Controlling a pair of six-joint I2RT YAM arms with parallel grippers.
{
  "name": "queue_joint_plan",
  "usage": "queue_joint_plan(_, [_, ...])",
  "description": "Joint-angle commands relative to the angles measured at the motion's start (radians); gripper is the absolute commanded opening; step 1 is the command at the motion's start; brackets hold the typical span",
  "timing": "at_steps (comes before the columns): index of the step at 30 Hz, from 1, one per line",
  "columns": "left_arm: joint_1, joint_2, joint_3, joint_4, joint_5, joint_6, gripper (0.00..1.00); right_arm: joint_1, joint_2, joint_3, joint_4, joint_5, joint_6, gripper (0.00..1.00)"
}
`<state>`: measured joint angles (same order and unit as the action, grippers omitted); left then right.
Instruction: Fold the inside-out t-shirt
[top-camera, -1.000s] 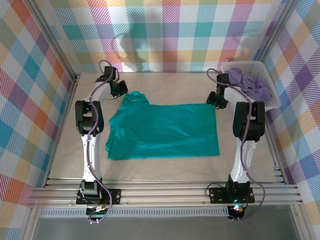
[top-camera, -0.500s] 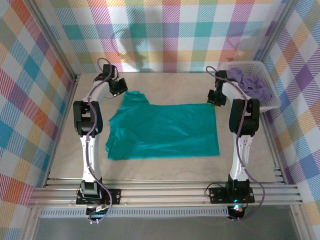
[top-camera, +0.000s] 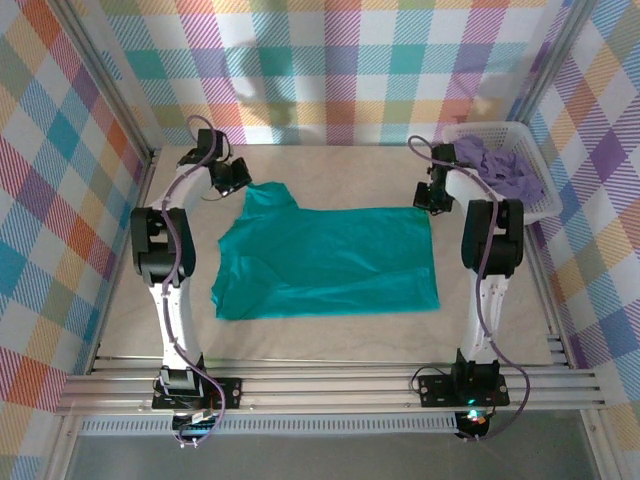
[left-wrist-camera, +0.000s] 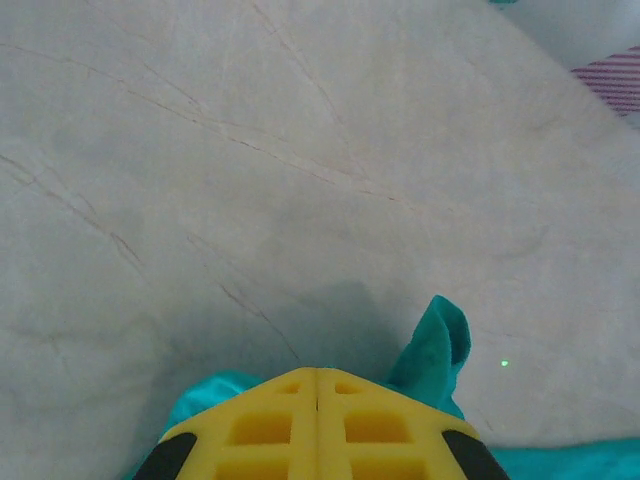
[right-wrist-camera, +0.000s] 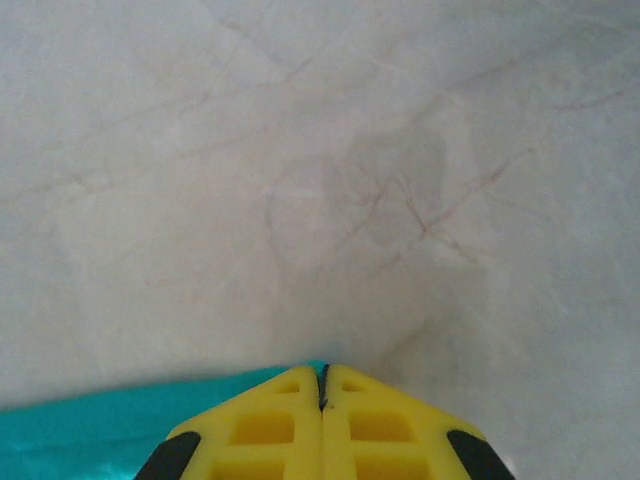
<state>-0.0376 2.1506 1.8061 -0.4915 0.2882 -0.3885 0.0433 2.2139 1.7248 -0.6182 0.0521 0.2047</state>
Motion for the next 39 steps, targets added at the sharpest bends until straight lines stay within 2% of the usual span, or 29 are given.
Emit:
queue_joint_plan(1, [-0.002,-0.153,-0.090,0.039,0.006,-0.028,0.00,-0.002,-0.138,-0.102,0.138,-0.011,-0.091,0.03])
queue_joint_plan(8, [0.001,-0.399,-0.357,0.073,-0.018,-0.089,0.00,-0.017,-0.312,-0.357,0.338,-0.056,-0.136,0.02])
queue_joint_plan(14, [0.004,-0.596,-0.556,0.062,-0.021,-0.129,0.00,-0.040,-0.404,-0.504,0.445,-0.112,-0.109,0.03])
queue_joint_plan(20, [0.004,-0.751,-0.694,0.019,0.032,-0.134,0.00,-0.043,-0.459,-0.581,0.443,-0.116,-0.063,0.04])
queue_joint_plan(29, [0.004,-0.949,-0.853,-0.080,0.026,-0.101,0.00,-0.041,-0.515,-0.662,0.379,-0.152,0.016,0.05])
queue_joint_plan(39, [0.004,-1.012,-0.945,-0.087,0.036,-0.090,0.00,-0.036,-0.583,-0.730,0.329,-0.153,0.049,0.05])
